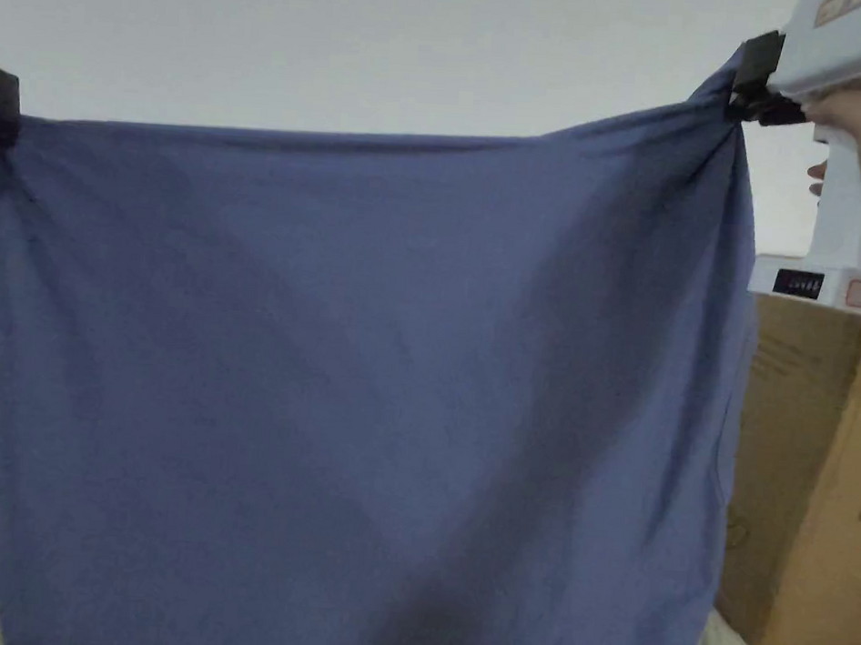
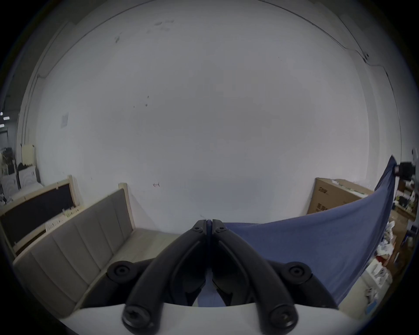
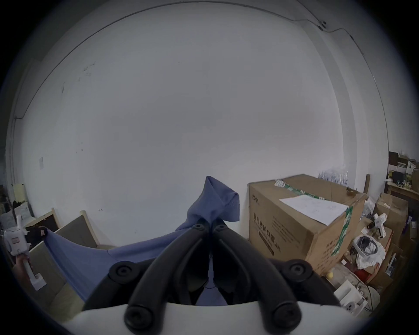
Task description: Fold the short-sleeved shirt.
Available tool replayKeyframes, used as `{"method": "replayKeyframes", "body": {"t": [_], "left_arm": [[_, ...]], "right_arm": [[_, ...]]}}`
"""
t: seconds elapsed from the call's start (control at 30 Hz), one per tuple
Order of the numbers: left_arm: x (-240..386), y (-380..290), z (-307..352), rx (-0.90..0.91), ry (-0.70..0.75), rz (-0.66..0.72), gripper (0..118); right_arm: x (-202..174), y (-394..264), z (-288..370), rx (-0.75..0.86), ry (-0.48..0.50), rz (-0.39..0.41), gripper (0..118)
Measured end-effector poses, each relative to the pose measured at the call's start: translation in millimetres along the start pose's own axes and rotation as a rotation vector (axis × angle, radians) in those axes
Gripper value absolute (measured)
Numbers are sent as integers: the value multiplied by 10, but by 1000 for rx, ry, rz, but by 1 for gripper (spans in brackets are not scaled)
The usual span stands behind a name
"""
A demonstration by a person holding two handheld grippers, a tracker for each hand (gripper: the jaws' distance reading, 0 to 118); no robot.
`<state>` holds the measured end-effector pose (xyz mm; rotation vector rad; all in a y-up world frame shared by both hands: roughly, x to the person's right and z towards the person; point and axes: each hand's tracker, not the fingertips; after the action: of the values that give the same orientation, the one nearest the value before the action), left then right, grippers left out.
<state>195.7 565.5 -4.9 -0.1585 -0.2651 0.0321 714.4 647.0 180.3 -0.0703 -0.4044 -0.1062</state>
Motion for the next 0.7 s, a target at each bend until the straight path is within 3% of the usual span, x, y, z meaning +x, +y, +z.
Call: {"method": "replayKeyframes", "body": {"t": [0.17,0.43,0.57,0.63,0.7], "left_arm": [[-64,-494,-540,-95,9,-8,2],[-1,-2642,-535,-488,-100,57,2],[9,-3777,77,-676,-127,76,2],[-72,-4169,441,-752,-165,115,2],[-159,-4438,890,-769,-174,99,2]], "right_arm": [[-81,-596,-267,-40,2,-12,1],[207,-3247,-325,-505,-11,-130,1],[397,-4545,344,-732,16,-139,1],[476,-4979,790,-808,7,-89,1],[604,-5279,1336,-874,28,-143,1]]}}
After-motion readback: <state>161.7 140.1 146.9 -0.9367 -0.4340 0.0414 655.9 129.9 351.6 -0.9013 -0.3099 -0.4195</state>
